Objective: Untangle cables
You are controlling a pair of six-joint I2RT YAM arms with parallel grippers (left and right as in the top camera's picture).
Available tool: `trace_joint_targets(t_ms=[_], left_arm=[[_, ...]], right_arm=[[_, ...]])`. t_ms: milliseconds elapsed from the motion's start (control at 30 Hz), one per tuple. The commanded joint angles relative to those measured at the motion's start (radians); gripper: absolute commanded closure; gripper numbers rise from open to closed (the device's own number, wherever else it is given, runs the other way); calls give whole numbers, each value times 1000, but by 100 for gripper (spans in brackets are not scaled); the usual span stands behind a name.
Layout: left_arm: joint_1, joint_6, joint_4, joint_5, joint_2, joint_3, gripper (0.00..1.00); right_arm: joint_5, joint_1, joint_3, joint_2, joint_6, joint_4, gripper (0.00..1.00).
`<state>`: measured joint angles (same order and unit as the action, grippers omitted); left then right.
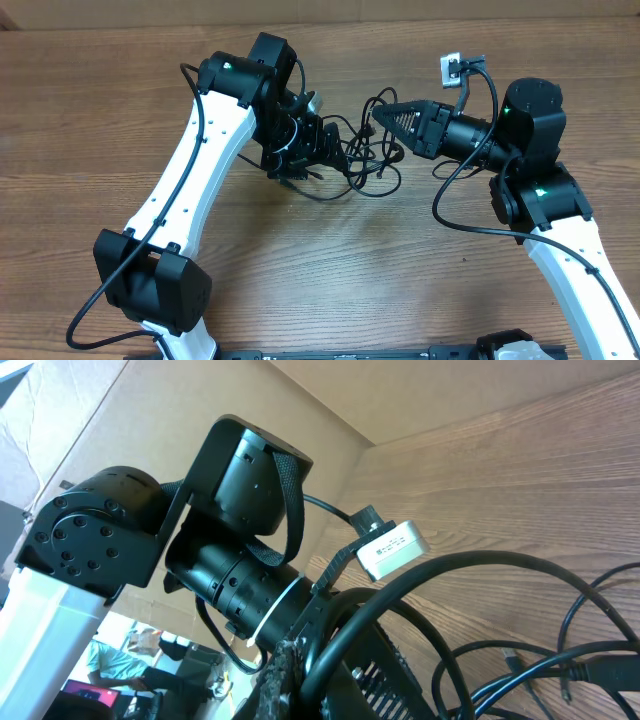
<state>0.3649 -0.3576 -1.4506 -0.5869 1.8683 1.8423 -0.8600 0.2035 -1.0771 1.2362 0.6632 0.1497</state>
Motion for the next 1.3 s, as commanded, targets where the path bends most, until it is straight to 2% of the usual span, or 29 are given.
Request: trace_joint_targets(t_ms=[0,167,300,500,533,567,667,700,800,933,1067,1200,1267], left_arm=[[8,29,11,44,8,11,19],[24,24,81,-19,8,11,18],[44,-40,148,-125,9,11,18],[74,-113,203,-173,9,11,27],[77,-115,204,-173,9,11,31],[79,-115,206,-173,9,11,42],[77,-114,211,-160,9,11,88],[71,-114,212,-147,9,11,96],[48,-101,200,-63,9,12,96],[-6,-71,146,117,-4,13,96],[-86,-38,91,286,-58,13,96],[-171,0,91,328,-136,13,96],[-216,0,102,325,-179,14,96]], right_arm=[[-5,-2,-18,-17,3,-13,96],[-5,-2,-18,-17,3,-13,96],[-5,-2,-18,-17,3,-13,96],[-5,-2,-18,-17,3,-14,96],[-5,-2,-18,-17,3,-14,96],[-5,-2,-18,-17,3,-14,96],[-5,-2,-18,-17,3,-13,96],[-5,-2,-18,-17,3,-10,96],[12,-4,-18,-17,-5,28,96],[235,-21,-18,-17,-50,240,96],[706,-29,-18,-16,-132,501,96],[1039,-29,-18,-16,-148,622,96],[1135,-29,-18,-17,-148,645,96]])
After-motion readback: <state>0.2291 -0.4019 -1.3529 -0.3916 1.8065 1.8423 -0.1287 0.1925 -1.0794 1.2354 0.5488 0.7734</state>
